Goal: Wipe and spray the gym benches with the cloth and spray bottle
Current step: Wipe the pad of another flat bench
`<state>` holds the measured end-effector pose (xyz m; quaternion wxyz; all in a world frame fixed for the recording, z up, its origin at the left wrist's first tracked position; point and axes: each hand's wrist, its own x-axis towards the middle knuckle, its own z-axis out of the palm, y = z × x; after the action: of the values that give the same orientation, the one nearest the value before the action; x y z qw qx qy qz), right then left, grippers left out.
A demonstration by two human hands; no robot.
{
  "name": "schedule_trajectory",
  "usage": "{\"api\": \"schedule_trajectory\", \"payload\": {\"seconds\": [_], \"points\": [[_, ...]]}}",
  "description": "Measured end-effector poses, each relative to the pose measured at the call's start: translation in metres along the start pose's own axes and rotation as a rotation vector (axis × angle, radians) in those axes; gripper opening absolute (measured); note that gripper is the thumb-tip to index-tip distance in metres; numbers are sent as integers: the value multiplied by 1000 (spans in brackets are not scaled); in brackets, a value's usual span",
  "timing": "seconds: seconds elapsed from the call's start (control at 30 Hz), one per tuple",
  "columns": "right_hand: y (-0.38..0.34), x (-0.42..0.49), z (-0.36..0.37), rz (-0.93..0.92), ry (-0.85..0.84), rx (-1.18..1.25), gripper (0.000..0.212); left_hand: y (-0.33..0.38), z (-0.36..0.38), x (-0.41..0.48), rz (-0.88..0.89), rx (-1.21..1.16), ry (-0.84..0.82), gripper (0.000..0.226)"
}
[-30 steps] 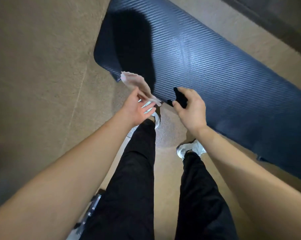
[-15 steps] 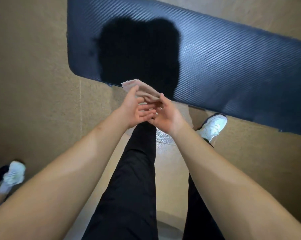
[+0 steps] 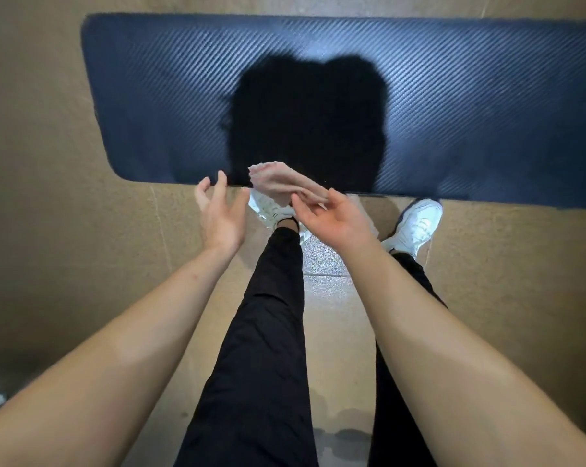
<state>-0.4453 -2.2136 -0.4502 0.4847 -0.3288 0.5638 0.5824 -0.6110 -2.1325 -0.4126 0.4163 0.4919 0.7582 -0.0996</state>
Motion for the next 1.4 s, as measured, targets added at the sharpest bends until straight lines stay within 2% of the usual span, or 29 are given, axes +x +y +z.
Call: {"api": "schedule_trajectory", "payload": {"seconds": [0.13,0.27,0.33,0.43,0.47,0.53,0.63,0.73,0.87,1.0,1.13,1.33,1.4], "points": [[-34,-24,-18,-40,-41,75,46,9,16,-11,31,203,-62,90],[-64,-46,-34,-103,-33,144,45,19,30,-9,-6,316,-39,112],[-79,-54,-43,-132,-19,154,43,24,35,-7,-45,353,-22,115],[-103,-66,-56,-175,-6,151,43,37,46,-19,-35,508,20,106],[-110,-70,-60,-184,-8,149,43,42,52,-27,33,592,50,100],[-125,-79,-70,-197,-17,152,42,54,68,-46,277,720,70,90],[-148,-93,-85,-204,-29,176,31,80,105,-78,608,761,-64,86],[-175,-105,-100,-219,-41,205,23,110,147,-105,725,769,-153,87],[-216,-127,-120,-261,-66,246,21,134,192,-127,698,855,-238,93],[-259,-148,-141,-318,-72,238,20,145,216,-141,550,920,-277,104],[-294,-166,-159,-324,-95,256,19,155,221,-147,481,1023,-316,111],[-326,-184,-171,-342,-56,360,29,179,223,-149,381,1135,-360,112],[-333,-185,-172,-349,-36,369,34,191,222,-152,351,1120,-371,106]]}}
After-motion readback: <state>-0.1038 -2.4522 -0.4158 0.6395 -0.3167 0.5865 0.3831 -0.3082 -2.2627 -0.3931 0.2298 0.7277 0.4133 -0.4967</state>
